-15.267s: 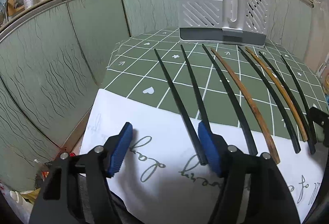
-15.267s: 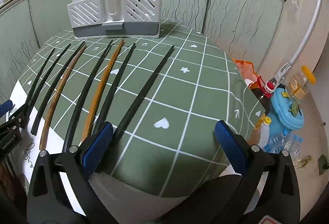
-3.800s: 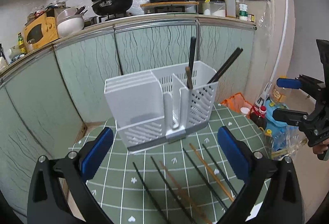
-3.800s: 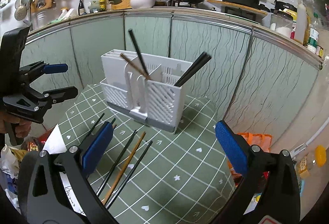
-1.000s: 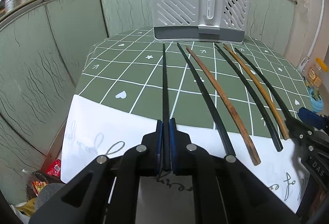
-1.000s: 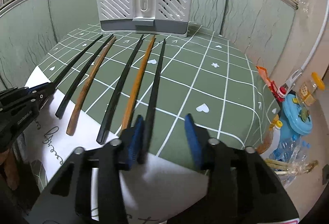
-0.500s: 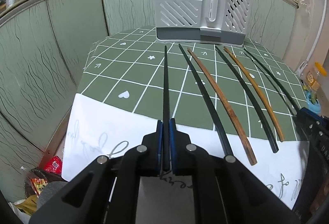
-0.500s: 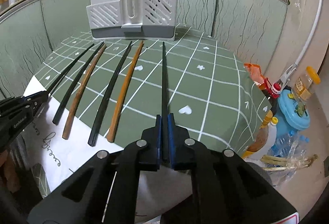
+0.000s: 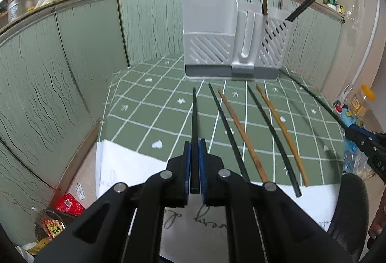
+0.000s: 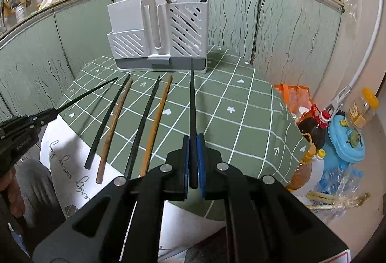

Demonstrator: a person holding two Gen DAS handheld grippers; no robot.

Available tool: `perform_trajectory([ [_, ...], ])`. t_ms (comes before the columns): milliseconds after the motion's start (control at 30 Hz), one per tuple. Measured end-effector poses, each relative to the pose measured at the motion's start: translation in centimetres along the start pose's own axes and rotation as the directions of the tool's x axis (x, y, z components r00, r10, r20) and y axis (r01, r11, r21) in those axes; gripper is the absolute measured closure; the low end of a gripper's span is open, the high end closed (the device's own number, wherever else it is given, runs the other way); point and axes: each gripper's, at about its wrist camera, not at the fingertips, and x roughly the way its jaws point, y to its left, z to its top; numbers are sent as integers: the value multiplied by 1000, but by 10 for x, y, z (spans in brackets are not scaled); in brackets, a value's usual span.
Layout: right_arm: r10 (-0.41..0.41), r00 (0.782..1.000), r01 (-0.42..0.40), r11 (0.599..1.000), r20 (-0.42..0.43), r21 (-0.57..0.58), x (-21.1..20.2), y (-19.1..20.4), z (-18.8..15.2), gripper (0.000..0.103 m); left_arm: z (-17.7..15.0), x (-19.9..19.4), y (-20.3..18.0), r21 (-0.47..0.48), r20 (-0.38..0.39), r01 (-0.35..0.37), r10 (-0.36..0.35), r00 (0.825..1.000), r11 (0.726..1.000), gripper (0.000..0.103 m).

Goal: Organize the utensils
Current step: 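Lift both held black chopsticks and carry them toward the white holder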

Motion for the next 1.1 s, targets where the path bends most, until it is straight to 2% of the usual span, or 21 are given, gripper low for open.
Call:
perform_trajectory([
  [300, 10, 1000, -10, 1000, 24, 11, -10, -4, 18, 97, 30, -19, 3, 8, 59, 1, -1, 998, 1000, 95],
  [767, 32, 991, -32, 999, 129, -2, -38, -12, 90, 97, 89, -38, 4, 26, 133, 17, -21, 991, 1000, 95],
  [1100, 79, 990, -79, 997, 115, -6, -26, -16, 125, 97, 127, -37, 4, 41, 134, 55, -60, 989, 998, 95],
])
